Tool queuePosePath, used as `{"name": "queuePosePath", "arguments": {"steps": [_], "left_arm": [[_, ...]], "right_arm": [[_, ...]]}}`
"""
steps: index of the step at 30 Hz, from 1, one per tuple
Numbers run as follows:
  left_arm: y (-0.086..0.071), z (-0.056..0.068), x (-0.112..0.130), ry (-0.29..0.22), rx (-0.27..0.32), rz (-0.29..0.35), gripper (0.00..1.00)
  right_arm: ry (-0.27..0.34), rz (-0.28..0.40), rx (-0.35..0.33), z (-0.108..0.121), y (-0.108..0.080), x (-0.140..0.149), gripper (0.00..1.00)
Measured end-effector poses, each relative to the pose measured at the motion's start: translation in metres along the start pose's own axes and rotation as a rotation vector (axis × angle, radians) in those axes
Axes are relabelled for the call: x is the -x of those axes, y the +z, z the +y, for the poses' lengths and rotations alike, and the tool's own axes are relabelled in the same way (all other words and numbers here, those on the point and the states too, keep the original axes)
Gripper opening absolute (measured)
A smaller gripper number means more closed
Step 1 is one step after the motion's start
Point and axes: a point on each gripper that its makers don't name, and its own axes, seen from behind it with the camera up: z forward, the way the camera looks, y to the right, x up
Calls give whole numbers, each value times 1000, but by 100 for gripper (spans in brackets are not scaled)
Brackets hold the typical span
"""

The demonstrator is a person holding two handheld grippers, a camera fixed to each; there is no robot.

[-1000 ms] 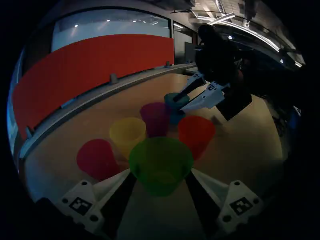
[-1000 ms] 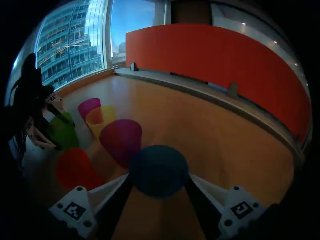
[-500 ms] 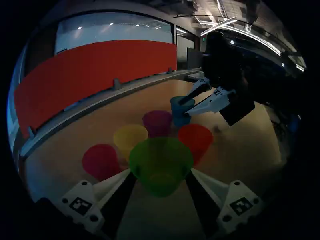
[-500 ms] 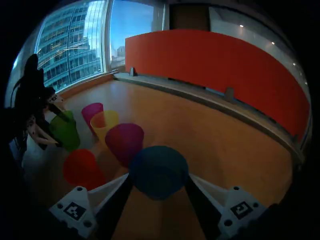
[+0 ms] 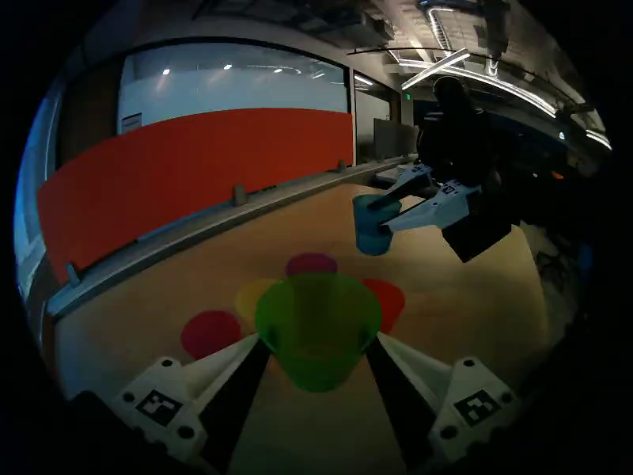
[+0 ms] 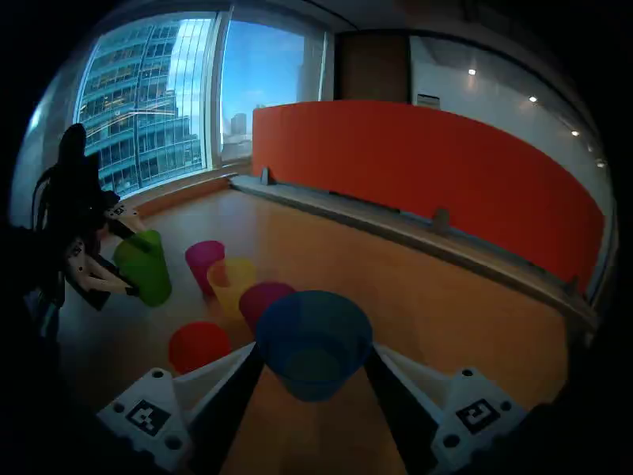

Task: Pour water

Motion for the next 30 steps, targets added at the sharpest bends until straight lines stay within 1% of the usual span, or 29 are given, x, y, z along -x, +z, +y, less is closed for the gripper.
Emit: {"name": "queuePosePath", "arguments": {"steps": [9, 15, 21, 30], "left_arm": [[-19, 5, -24, 0, -20, 73, 82], [-31, 10, -37, -12, -29, 115, 82], [-41, 13, -47, -14, -38, 145, 82], [-50, 17, -57, -9, -47, 169, 82]], "right_arm": [[-14, 74, 12, -11, -31, -27, 89], [-28, 122, 9, -20, -47, -41, 89], [-28, 178, 1, -31, -62, -55, 89], [-29, 268, -13, -41, -79, -75, 89]]}}
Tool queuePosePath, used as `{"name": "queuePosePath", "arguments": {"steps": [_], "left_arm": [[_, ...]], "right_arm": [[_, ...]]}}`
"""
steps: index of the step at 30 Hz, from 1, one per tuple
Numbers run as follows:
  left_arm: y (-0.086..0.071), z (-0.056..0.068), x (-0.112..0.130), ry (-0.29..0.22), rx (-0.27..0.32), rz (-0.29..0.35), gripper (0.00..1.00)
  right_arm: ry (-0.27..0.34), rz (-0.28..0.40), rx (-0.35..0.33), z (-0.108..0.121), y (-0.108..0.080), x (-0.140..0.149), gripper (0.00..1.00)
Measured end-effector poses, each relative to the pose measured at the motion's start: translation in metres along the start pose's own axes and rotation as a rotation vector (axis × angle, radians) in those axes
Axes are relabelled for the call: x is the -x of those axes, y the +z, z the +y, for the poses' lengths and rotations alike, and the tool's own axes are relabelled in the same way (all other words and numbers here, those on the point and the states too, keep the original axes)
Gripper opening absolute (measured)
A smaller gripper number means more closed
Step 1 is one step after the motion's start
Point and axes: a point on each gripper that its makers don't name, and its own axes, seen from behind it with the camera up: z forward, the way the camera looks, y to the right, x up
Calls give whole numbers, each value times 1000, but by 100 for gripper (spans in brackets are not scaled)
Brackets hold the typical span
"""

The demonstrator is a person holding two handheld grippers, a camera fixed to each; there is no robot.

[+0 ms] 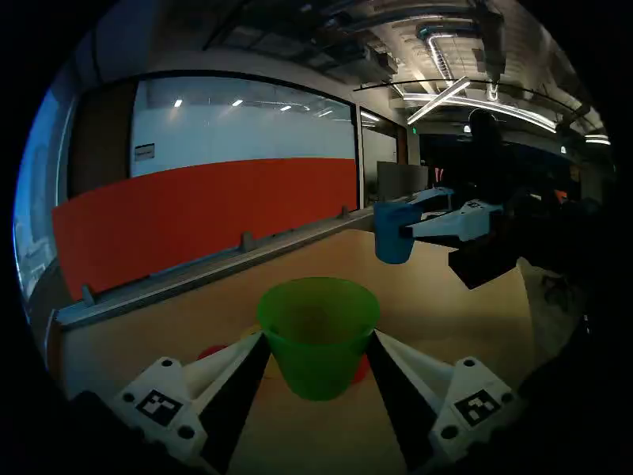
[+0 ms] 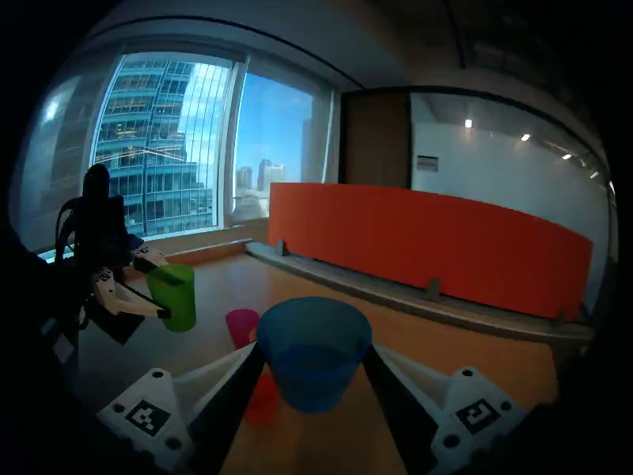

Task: Pour water

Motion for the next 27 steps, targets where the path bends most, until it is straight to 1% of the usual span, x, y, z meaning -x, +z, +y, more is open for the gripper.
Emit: {"name": "queuePosePath", "arguments": {"steps": [9, 17, 27], "left_arm": [[-5, 0, -11, -5, -7, 30, 83], [-7, 1, -16, -5, -8, 46, 82], [-8, -1, -19, -10, -15, 65, 83]], "right_arm": [[-22, 65, -14, -13, -4, -16, 89], [-14, 111, -19, -16, -7, -29, 89], [-15, 129, -29, -19, -8, -38, 89]]}}
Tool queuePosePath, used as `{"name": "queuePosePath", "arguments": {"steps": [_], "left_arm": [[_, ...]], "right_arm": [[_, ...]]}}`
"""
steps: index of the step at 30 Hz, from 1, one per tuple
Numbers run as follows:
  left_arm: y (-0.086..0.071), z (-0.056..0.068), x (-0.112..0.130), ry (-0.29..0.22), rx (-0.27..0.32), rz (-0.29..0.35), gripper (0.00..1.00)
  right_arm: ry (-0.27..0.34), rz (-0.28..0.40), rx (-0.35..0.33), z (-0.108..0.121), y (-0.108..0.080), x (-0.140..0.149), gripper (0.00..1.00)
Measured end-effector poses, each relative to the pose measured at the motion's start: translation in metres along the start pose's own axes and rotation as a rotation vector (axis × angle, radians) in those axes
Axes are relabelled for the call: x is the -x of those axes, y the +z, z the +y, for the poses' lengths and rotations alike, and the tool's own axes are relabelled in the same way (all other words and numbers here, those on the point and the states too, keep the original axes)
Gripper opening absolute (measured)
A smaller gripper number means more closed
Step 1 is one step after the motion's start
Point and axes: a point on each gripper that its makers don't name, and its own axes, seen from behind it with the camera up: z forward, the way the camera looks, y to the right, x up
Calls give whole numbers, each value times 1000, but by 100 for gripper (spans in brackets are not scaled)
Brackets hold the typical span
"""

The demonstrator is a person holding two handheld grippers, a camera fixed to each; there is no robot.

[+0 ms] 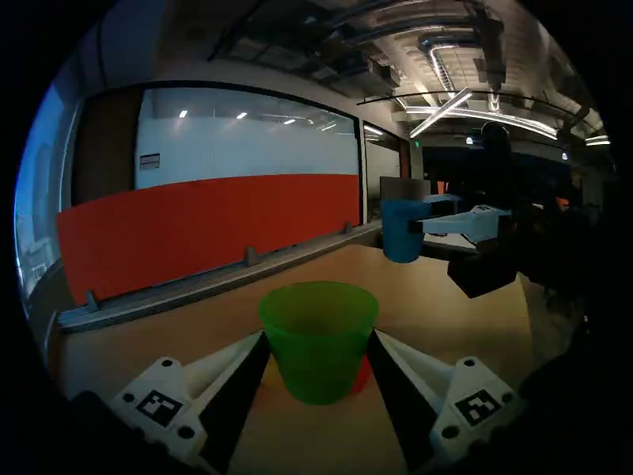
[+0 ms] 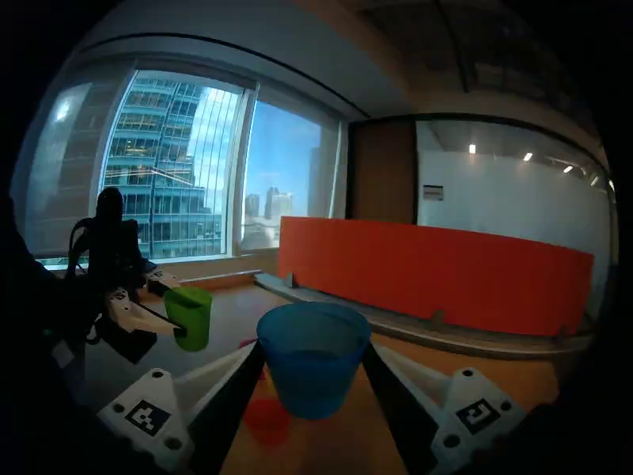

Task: Pour water

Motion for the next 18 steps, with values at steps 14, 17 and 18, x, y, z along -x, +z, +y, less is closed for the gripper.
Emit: {"name": "queuePosePath", "arguments": {"steps": [14, 17, 18], "left_arm": [[-3, 13, 1, 13, 23, 5, 83], [-3, 17, 2, 14, 31, 4, 83], [-3, 18, 3, 15, 33, 4, 83]], "right_arm": [[-34, 4, -26, -12, 6, -14, 89], [-40, 5, -32, -13, 8, -17, 89], [-42, 5, -34, -14, 9, -18, 89]]}}
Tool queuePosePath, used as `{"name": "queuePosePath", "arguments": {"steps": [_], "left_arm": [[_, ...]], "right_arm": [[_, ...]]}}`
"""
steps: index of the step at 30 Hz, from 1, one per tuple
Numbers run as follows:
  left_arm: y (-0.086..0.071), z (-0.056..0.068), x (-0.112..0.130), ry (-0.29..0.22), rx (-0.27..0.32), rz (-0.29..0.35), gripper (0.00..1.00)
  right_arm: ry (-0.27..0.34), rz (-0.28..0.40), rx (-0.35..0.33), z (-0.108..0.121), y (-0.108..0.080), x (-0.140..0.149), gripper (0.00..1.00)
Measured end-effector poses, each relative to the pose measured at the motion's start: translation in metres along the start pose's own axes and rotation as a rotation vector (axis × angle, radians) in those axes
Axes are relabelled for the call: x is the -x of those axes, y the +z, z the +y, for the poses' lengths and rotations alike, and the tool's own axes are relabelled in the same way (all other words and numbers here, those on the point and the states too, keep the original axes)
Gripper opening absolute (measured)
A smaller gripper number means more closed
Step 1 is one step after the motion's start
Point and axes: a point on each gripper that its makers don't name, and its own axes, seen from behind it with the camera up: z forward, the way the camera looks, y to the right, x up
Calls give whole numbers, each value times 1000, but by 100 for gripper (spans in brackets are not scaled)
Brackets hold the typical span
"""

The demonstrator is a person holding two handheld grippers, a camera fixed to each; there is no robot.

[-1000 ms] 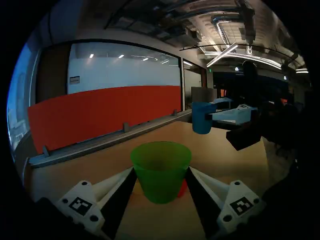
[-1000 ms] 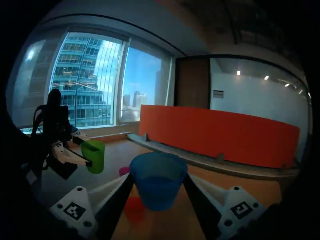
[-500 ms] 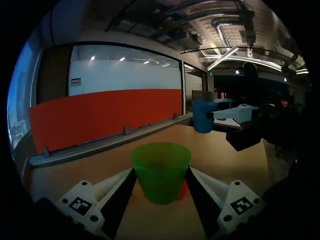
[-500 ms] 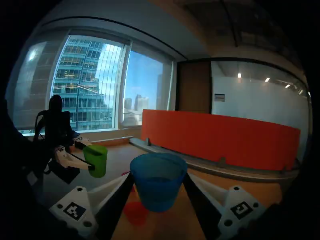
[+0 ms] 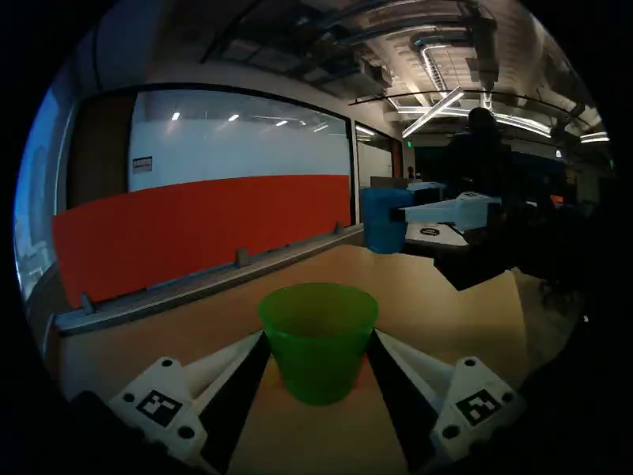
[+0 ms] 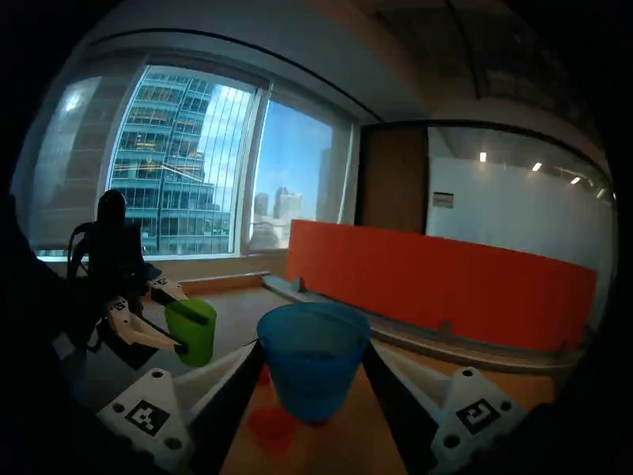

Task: Pour water

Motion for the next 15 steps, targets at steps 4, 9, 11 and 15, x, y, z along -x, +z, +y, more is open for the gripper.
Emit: {"name": "queuePosePath", "arguments": {"steps": [4, 9, 11, 15], "left_arm": [[0, 2, 1, 3, 3, -1, 83], [0, 4, 3, -4, 10, 1, 83], [1, 5, 4, -7, 12, 3, 83], [1, 6, 4, -7, 14, 9, 83]], "right_arm": [[-8, 0, -6, -2, 2, -3, 89], [-14, 4, -15, -6, 5, -8, 89], [-16, 7, -20, -8, 6, -10, 89], [-24, 11, -32, -12, 7, -13, 89]]}}
